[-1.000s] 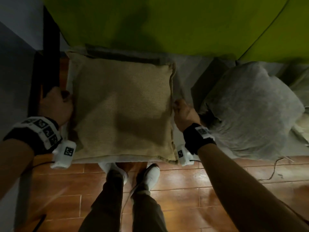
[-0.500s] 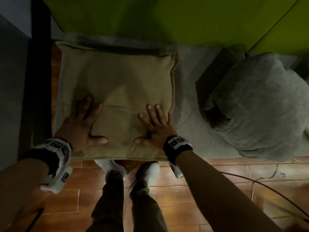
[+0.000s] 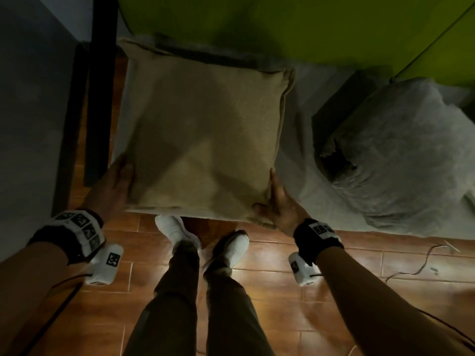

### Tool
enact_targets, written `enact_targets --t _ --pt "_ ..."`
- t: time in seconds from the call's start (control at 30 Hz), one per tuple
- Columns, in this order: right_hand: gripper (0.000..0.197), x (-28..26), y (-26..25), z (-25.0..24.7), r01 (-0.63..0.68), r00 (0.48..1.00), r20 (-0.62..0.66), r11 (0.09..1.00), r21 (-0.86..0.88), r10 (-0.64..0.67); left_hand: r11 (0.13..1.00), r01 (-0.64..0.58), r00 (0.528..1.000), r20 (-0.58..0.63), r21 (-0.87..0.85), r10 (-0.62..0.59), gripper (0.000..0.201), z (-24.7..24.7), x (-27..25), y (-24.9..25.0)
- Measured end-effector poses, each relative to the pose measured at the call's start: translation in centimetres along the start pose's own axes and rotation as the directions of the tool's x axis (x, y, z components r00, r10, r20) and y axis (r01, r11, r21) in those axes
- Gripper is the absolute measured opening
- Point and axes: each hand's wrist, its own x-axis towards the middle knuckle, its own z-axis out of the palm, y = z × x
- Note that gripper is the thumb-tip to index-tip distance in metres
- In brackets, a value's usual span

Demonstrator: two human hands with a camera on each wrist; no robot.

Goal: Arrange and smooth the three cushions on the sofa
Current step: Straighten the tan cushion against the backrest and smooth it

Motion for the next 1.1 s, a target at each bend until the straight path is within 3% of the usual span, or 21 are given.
enact_targets --t 0.1,0.17,0.2,0.23,0.3,0.33,0.37,0.43,0.53,0.63,0.73,0.8,0.83,0.87,0.9,0.97,1.03,1.1 --pt "0.097 -1.2 1.4 -0.8 -0.096 0.995 0.007 0.992 0.076 0.096 0.971 0.026 1.0 0.0 0.236 -0.027 0.046 -0.4 0.8 -4.3" --pt "0.081 -1.6 2.2 -1.3 -0.108 0.994 -0.004 0.99 0.087 0.109 0.942 -0.004 0.98 0.19 0.334 -0.063 0.036 -0.7 1.1 -5.7" --pt "0.07 -1.6 2.5 -1.5 -0.12 0.993 -0.009 0.989 0.087 0.121 0.919 -0.056 0.934 0.345 0.39 -0.09 0.039 -0.6 1.6 -6.2" --pt "0.059 -1.5 2.8 -1.6 -0.135 0.991 -0.007 0.987 0.086 0.136 0.886 -0.136 0.924 0.38 0.444 -0.049 0.042 -0.5 2.3 -7.0" --pt "0.038 -1.1 3.3 -1.7 -0.181 0.983 0.028 0.978 0.107 0.179 0.844 -0.139 0.902 0.418 0.517 -0.108 0.034 -0.6 2.3 -6.3" --pt "0.031 -1.0 3.7 -1.7 -0.201 0.98 0.043 0.969 0.141 0.197 0.861 -0.093 0.936 0.338 0.5 -0.096 0.033 -0.6 1.9 -6.2" --pt "0.026 -1.1 4.1 -1.8 -0.21 0.978 0.043 0.958 0.194 0.206 0.9 0.033 0.971 0.2 0.436 -0.132 0.038 -0.7 2.1 -6.6" --pt "0.019 -1.5 4.9 -1.8 -0.229 0.972 0.011 0.928 0.295 0.236 0.902 0.244 0.953 0.085 0.357 -0.292 0.062 -1.5 1.5 -6.1" --pt "0.011 -1.8 5.7 -1.5 -0.258 0.96 -0.027 0.918 0.3 0.279 0.921 0.296 0.954 -0.036 0.252 -0.297 0.06 -1.8 0.7 -6.0" --pt "0.021 -1.8 4.8 -1.1 -0.225 0.968 -0.126 0.973 -0.058 0.217 0.948 0.294 0.956 -0.062 0.125 -0.288 0.052 -1.7 0.3 -4.8" --pt "0.059 -2.6 1.6 -0.8 0.022 0.96 -0.254 0.942 -0.336 -0.113 0.996 0.084 0.975 -0.207 0.022 -0.078 0.054 -1.3 -0.2 -1.5" --pt "0.086 -2.7 -0.5 -0.2 0.273 0.864 -0.25 0.823 -0.498 -0.437 0.995 -0.095 0.983 -0.152 0.023 0.098 0.072 -0.7 -1.0 1.4" --pt "0.092 -2.4 -1.3 0.2 0.354 0.818 -0.205 0.751 -0.557 -0.538 0.993 -0.107 0.991 -0.071 0.055 0.111 0.084 -0.2 -1.2 2.3" --pt "0.094 -1.8 -1.8 0.6 0.395 0.813 -0.134 0.705 -0.589 -0.567 0.989 -0.084 0.996 0.009 0.119 0.084 0.094 0.2 -1.3 2.8" --pt "0.096 -0.9 -1.8 0.9 0.392 0.848 -0.056 0.695 -0.602 -0.527 0.979 -0.052 0.997 0.072 0.198 0.038 0.099 0.7 -1.2 2.8" --pt "0.099 0.7 -0.9 1.2 0.311 0.94 0.097 0.698 -0.645 -0.328 0.94 -0.035 0.987 0.16 0.34 -0.021 0.101 1.9 -1.0 1.8" --pt "0.097 1.7 0.0 1.5 0.268 0.963 0.16 0.678 -0.685 -0.219 0.928 -0.094 0.974 0.227 0.359 0.011 0.106 2.6 -0.9 0.2" --pt "0.093 1.6 0.5 1.5 0.225 0.974 0.17 0.678 -0.7 -0.147 0.939 -0.068 0.971 0.237 0.337 -0.014 0.107 2.3 -0.9 -0.1"
